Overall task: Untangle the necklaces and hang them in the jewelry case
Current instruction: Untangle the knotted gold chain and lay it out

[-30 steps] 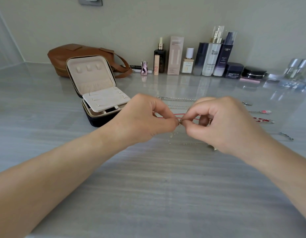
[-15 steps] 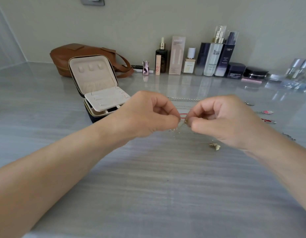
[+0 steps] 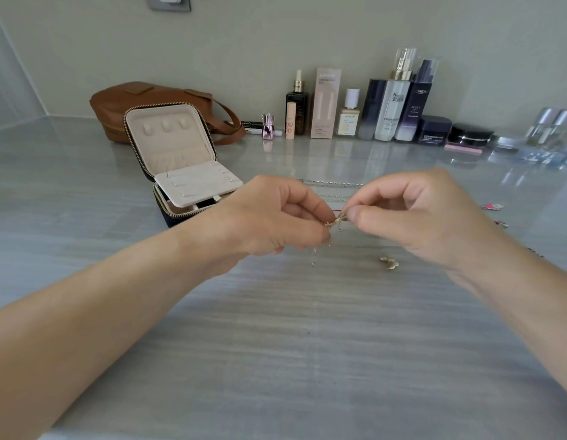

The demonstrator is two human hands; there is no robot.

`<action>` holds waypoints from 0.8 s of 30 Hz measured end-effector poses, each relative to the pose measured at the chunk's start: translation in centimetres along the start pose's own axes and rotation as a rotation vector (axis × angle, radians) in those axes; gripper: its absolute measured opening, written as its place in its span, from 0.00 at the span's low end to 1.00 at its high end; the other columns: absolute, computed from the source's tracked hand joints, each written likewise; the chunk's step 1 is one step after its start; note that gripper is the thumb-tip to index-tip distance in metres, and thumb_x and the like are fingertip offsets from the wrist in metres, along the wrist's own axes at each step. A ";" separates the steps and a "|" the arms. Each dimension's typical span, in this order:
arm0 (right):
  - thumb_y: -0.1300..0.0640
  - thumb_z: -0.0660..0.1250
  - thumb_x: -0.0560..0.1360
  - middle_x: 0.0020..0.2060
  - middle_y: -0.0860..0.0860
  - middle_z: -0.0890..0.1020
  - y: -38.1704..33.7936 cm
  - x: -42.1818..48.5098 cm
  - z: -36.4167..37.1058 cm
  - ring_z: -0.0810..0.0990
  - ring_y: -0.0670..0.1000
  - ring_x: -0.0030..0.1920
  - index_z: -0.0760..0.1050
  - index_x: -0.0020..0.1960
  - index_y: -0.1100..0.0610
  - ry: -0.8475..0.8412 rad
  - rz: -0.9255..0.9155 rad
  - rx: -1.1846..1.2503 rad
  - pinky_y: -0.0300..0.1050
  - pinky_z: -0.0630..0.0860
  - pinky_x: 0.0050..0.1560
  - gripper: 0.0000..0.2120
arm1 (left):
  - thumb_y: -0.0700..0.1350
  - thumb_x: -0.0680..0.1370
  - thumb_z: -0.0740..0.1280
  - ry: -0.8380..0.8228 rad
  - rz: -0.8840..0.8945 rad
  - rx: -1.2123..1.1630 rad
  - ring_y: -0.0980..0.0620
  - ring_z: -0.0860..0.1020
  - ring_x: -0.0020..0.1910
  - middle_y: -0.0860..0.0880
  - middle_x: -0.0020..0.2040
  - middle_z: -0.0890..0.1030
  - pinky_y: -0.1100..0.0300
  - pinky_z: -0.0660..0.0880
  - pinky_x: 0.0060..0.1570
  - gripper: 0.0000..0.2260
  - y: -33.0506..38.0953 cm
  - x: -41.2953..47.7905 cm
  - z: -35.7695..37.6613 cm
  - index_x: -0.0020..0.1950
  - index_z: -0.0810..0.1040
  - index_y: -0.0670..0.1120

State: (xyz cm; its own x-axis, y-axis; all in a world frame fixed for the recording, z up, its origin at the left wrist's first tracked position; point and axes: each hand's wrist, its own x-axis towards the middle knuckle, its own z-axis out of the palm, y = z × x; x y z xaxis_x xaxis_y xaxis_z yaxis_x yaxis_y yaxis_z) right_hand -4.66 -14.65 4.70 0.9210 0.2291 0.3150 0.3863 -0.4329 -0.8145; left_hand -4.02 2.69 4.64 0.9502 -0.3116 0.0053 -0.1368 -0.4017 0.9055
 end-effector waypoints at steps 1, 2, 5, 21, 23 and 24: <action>0.58 0.70 0.64 0.28 0.47 0.82 0.0 0.0 -0.1 0.75 0.42 0.30 0.82 0.32 0.51 0.008 0.009 0.016 0.34 0.72 0.34 0.04 | 0.37 0.69 0.71 0.000 0.001 -0.001 0.60 0.74 0.27 0.53 0.31 0.81 0.67 0.67 0.27 0.08 0.0 0.0 0.0 0.37 0.80 0.50; 0.58 0.69 0.65 0.27 0.47 0.80 0.0 0.1 -0.1 0.74 0.40 0.29 0.81 0.32 0.51 0.016 0.019 0.028 0.31 0.70 0.32 0.05 | 0.38 0.69 0.72 0.001 0.003 -0.002 0.60 0.73 0.28 0.53 0.31 0.80 0.66 0.67 0.28 0.07 0.0 0.0 -0.1 0.37 0.80 0.50; 0.58 0.69 0.65 0.26 0.51 0.79 0.0 0.1 -0.1 0.72 0.41 0.30 0.81 0.32 0.52 0.020 0.061 0.043 0.32 0.69 0.33 0.05 | 0.39 0.69 0.73 0.001 -0.001 -0.020 0.60 0.73 0.27 0.54 0.28 0.78 0.64 0.67 0.29 0.06 0.1 -0.1 -0.1 0.36 0.81 0.50; 0.60 0.70 0.65 0.34 0.58 0.81 -0.1 -0.1 0.1 0.74 0.49 0.36 0.80 0.35 0.55 -0.103 0.095 0.071 0.48 0.68 0.42 0.01 | 0.41 0.69 0.71 0.036 -0.015 -0.113 0.59 0.72 0.27 0.55 0.28 0.76 0.63 0.65 0.30 0.06 0.2 0.0 -0.3 0.33 0.79 0.49; 0.59 0.69 0.65 0.36 0.60 0.81 -0.3 -0.1 0.0 0.74 0.49 0.36 0.80 0.35 0.56 -0.101 0.083 0.048 0.47 0.69 0.41 0.01 | 0.42 0.70 0.71 0.049 -0.012 -0.124 0.58 0.72 0.27 0.54 0.29 0.77 0.62 0.65 0.30 0.06 0.2 0.1 -0.3 0.33 0.79 0.48; 0.58 0.69 0.65 0.36 0.59 0.81 -0.3 -0.2 0.1 0.75 0.49 0.35 0.80 0.35 0.55 -0.097 0.069 0.029 0.47 0.69 0.41 0.02 | 0.42 0.70 0.71 0.054 -0.010 -0.123 0.58 0.72 0.27 0.54 0.30 0.77 0.62 0.64 0.30 0.06 0.2 0.1 -0.3 0.33 0.79 0.48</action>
State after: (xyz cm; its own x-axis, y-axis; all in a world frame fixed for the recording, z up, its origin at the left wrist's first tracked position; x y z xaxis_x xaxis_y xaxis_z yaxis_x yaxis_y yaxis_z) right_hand -4.94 -14.51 4.86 0.9357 0.2834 0.2101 0.3191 -0.4258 -0.8467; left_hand -3.88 2.87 4.92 0.9656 -0.2595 0.0155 -0.0945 -0.2948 0.9509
